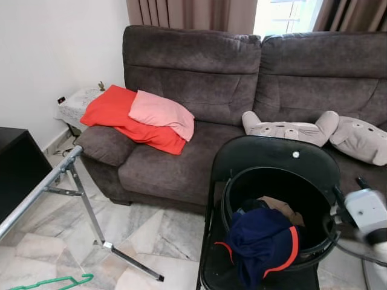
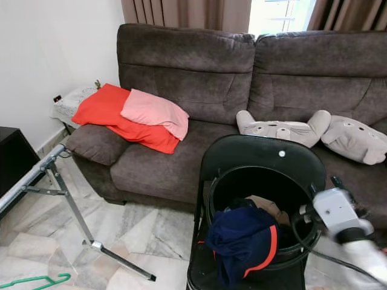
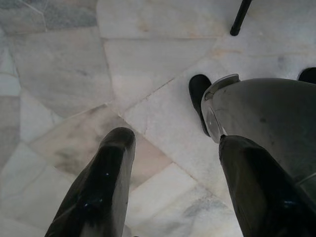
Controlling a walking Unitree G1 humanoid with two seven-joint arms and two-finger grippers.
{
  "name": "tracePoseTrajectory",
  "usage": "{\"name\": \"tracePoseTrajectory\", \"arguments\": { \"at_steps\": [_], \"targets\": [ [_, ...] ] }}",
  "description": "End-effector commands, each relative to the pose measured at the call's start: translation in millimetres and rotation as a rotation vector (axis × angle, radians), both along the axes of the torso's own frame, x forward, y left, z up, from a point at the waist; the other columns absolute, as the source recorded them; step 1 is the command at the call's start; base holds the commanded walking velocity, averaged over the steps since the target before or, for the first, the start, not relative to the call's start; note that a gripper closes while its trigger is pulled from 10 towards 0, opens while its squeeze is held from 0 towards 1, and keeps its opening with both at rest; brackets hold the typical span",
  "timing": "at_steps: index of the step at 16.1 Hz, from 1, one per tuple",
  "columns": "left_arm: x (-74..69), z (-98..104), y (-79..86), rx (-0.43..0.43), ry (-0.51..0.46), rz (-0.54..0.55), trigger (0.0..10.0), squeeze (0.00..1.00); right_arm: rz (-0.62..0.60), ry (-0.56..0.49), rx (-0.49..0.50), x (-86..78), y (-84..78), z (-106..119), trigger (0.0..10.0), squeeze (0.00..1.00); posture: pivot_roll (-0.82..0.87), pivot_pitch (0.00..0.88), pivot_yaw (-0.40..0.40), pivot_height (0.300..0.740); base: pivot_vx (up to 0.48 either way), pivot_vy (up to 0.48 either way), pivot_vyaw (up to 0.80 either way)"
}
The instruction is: Hang hanger
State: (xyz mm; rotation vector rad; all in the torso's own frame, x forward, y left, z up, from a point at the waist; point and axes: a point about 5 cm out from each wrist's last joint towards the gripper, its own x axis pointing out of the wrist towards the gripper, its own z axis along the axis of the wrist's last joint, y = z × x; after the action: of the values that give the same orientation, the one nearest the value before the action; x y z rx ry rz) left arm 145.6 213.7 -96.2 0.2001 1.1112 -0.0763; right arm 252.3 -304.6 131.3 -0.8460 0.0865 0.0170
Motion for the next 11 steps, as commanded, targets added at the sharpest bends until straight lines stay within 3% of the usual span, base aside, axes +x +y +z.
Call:
{"name": "tracePoseTrajectory", "arguments": {
  "at_steps": [1,2,3,4,5,6,11],
  "targets": [
    [-1.0,-0.3,0.8,0.003,0.013,-0.007,10.0,0.0,0.109,0.116,-0.062,-0.2,9.8,-14.1,10.0,0.21,-0.04,0.0,0.035,0.74,0.0,0.0,0.0],
    [-0.4,-0.1,0.7,0.001,0.012,-0.01,10.0,0.0,0.189,0.204,-0.1,-0.8,13.4,-21.9,10.0,1.0,-0.04,0.0,0.037,0.74,0.0,0.0,0.0],
    [0.0,0.0,0.6,-0.003,0.01,-0.009,10.0,0.0,0.286,0.299,-0.143,-2.4,19.2,-32.0,10.0,1.0,-0.04,0.0,0.035,0.74,0.0,0.0,0.0],
    [0.6,0.3,0.4,-0.009,0.009,-0.006,10.0,0.0,0.375,0.379,-0.217,-3.7,23.5,-40.5,10.0,0.95,-0.03,0.0,0.035,0.74,0.0,0.0,0.0],
    [0.7,0.3,0.3,-0.012,0.009,-0.005,10.0,0.0,0.392,0.397,-0.223,-4.0,24.2,-42.0,10.0,0.95,-0.03,0.0,0.035,0.74,0.0,0.0,0.0],
    [1.0,0.4,0.0,-0.016,0.009,-0.006,10.0,0.0,0.43,0.412,-0.187,-2.2,27.0,-41.3,10.0,0.0,-0.03,0.0,0.035,0.74,0.0,0.0,0.0],
    [1.2,0.4,0.2,-0.016,0.016,-0.003,10.0,0.0,0.473,0.485,-0.244,0.0,14.5,-35.6,10.0,0.0,-0.02,0.0,0.04,0.74,0.0,0.0,0.0]
  ]
}}
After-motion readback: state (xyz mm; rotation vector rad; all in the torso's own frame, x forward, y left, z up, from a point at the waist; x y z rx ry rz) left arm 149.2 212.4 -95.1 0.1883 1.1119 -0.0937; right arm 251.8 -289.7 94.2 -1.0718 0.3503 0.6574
